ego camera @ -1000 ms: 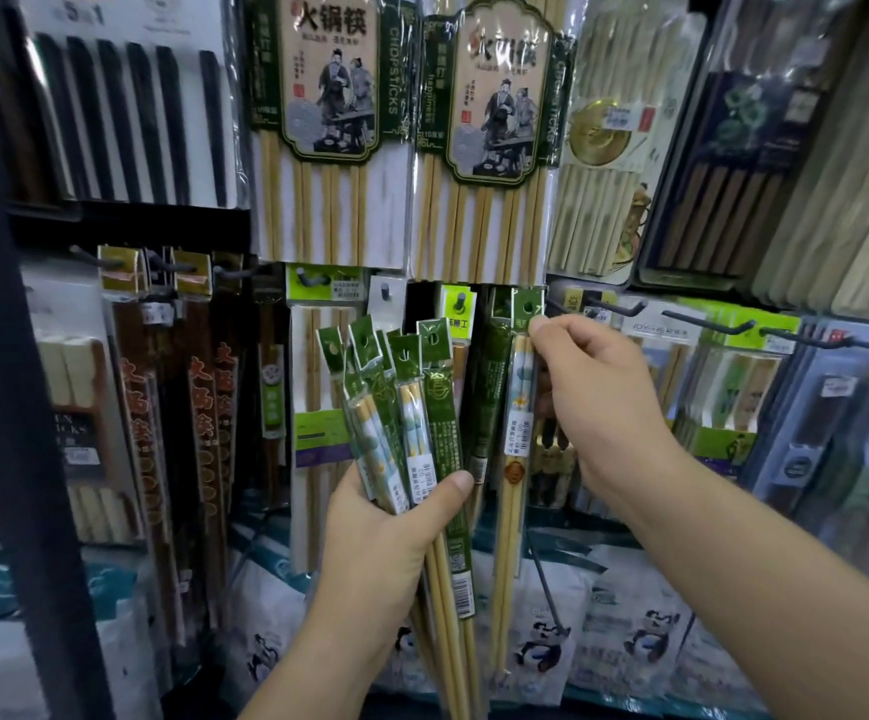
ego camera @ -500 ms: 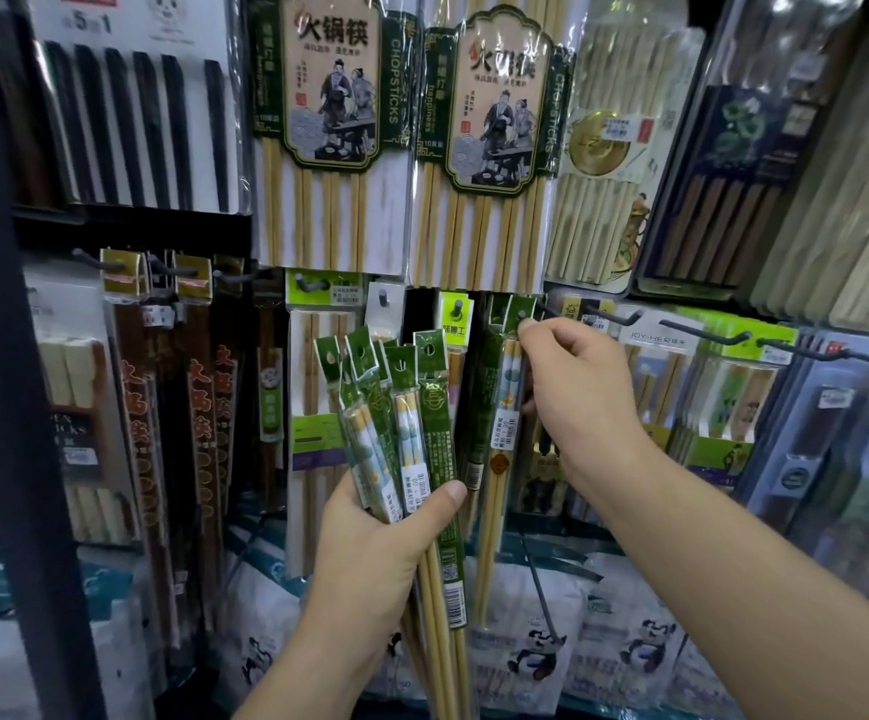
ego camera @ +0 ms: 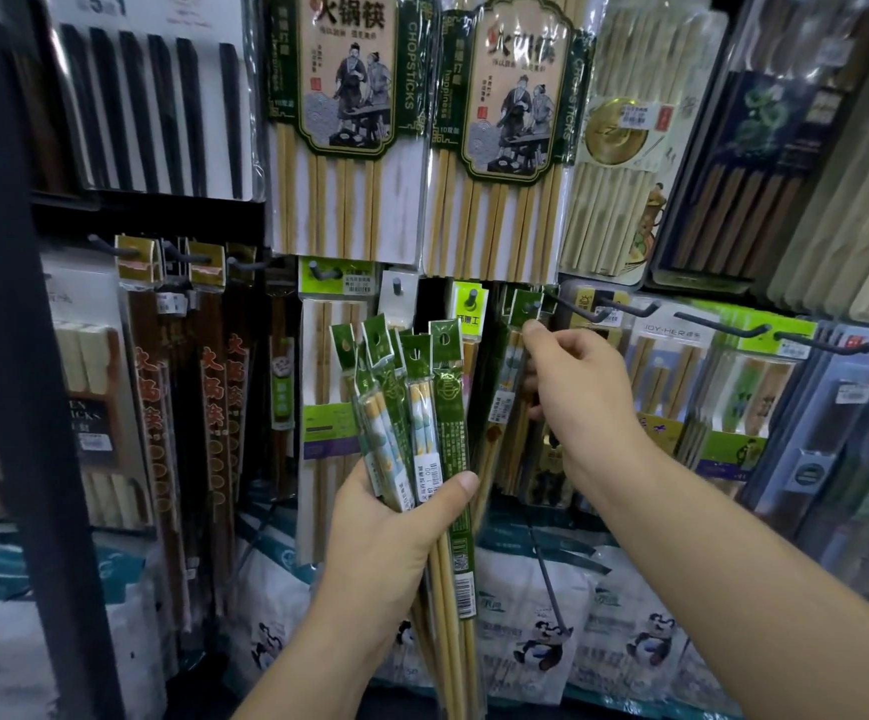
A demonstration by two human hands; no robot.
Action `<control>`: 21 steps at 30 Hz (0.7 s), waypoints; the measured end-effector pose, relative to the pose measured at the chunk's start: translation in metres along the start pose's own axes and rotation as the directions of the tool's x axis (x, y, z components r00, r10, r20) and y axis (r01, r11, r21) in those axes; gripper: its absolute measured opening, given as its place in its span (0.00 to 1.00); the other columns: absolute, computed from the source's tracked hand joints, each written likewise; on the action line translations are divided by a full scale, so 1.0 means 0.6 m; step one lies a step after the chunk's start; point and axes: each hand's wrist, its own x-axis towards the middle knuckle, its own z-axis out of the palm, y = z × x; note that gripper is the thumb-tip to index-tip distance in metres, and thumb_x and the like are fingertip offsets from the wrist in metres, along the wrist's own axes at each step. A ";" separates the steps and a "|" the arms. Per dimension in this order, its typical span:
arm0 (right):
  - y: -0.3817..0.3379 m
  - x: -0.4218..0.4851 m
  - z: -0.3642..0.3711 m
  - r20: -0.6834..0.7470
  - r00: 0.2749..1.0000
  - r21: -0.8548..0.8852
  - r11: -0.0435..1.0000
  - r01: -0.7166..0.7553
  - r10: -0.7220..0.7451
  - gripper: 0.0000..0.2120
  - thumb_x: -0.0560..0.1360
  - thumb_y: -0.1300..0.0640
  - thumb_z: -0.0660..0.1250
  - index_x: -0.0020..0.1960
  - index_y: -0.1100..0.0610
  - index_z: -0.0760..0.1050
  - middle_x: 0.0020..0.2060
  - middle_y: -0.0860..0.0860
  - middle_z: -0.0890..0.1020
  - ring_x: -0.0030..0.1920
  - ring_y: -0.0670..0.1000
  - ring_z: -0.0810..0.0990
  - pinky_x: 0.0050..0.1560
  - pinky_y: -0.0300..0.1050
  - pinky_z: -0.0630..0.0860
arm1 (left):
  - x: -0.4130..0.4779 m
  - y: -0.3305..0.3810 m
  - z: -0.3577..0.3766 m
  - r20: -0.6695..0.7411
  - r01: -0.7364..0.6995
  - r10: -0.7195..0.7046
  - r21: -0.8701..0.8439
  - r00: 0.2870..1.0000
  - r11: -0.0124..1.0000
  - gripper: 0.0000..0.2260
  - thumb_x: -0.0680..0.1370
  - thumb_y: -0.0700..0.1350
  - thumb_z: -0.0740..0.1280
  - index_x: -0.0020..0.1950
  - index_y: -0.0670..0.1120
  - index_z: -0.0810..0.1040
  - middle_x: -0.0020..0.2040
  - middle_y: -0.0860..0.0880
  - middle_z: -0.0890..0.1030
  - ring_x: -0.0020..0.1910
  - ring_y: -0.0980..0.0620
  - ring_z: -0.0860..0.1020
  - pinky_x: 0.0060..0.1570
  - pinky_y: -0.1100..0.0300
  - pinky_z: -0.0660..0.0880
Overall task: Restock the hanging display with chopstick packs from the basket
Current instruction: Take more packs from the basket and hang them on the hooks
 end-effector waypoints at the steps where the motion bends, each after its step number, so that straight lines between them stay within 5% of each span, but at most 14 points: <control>1: 0.002 -0.010 0.001 0.004 1.000 0.008 1.000 -0.013 0.013 0.13 0.81 0.45 0.66 0.49 0.54 0.77 0.42 0.51 0.80 0.45 0.51 0.79 0.53 0.56 0.81 | 0.000 -0.001 0.000 0.003 -0.005 0.005 0.003 1.000 1.000 0.25 0.60 0.57 0.80 0.53 0.51 0.82 0.46 0.55 0.88 0.44 0.57 0.86 0.47 0.60 0.78; 8: 0.000 -0.075 0.010 0.267 0.934 -0.020 0.968 0.251 -0.236 0.08 0.79 0.50 0.69 0.43 0.50 0.81 0.33 0.46 0.79 0.35 0.41 0.76 0.38 0.38 0.76 | 0.002 -0.009 -0.001 0.057 -0.053 0.050 0.047 0.997 0.997 0.16 0.69 0.44 0.82 0.53 0.51 0.83 0.48 0.53 0.88 0.47 0.55 0.86 0.43 0.68 0.80; 13: -0.008 -0.057 0.000 0.198 0.949 0.000 0.968 0.252 -0.247 0.11 0.82 0.53 0.67 0.41 0.50 0.81 0.31 0.44 0.77 0.34 0.42 0.75 0.40 0.44 0.76 | -0.004 -0.004 0.001 0.035 -0.028 0.027 0.031 0.999 0.999 0.23 0.63 0.57 0.80 0.54 0.53 0.82 0.47 0.55 0.88 0.46 0.57 0.86 0.44 0.65 0.79; 21: -0.011 -0.010 -0.018 0.050 0.993 0.085 0.992 0.098 -0.103 0.17 0.83 0.50 0.65 0.35 0.51 0.78 0.31 0.51 0.69 0.33 0.50 0.69 0.37 0.43 0.72 | 0.000 -0.003 -0.007 -0.040 -0.002 0.001 -0.020 0.999 1.000 0.21 0.64 0.57 0.79 0.52 0.51 0.83 0.45 0.54 0.88 0.44 0.56 0.86 0.45 0.59 0.77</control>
